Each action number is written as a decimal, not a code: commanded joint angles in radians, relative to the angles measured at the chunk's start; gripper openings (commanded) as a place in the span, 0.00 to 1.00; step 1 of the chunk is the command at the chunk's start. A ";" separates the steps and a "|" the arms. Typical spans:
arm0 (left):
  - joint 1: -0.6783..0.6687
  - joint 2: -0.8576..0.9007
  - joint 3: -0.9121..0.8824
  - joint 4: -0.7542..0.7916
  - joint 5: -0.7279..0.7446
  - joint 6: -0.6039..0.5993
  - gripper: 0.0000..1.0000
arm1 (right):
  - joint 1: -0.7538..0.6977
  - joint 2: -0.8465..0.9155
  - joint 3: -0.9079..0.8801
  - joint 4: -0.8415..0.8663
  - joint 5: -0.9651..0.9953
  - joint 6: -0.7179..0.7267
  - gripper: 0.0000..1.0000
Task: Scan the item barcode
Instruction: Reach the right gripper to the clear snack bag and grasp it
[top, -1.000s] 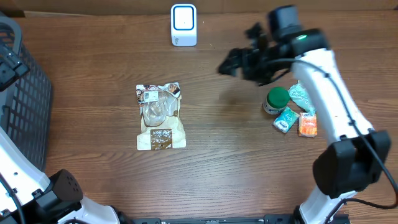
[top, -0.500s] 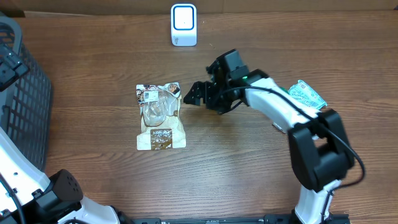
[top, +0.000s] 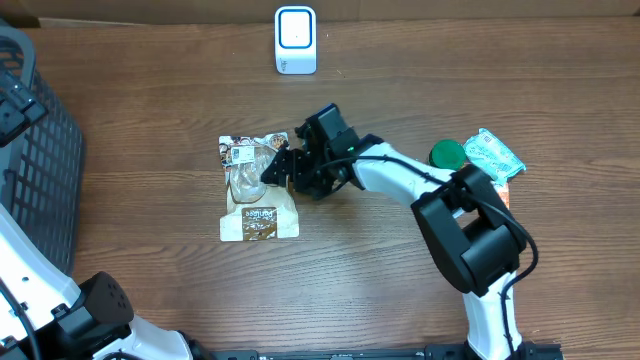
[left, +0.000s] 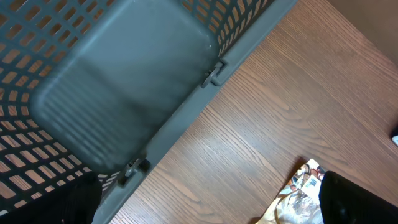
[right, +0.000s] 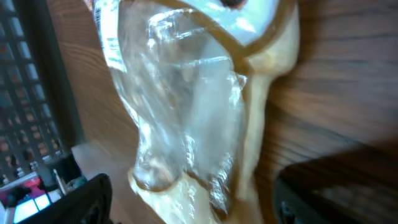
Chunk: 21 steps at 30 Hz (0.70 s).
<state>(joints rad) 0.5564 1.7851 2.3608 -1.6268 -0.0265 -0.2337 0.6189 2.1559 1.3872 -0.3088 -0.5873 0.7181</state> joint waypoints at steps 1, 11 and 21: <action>-0.002 -0.005 -0.004 0.003 0.001 -0.010 1.00 | 0.043 0.112 -0.012 0.018 0.063 0.129 0.74; -0.002 -0.005 -0.004 0.003 0.001 -0.010 1.00 | 0.082 0.193 -0.012 0.075 0.050 0.172 0.29; -0.002 -0.005 -0.004 0.003 0.001 -0.010 0.99 | 0.061 0.179 0.017 0.058 -0.053 0.083 0.04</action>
<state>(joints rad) 0.5564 1.7851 2.3608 -1.6268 -0.0265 -0.2337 0.6868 2.2734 1.4212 -0.2020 -0.6655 0.8532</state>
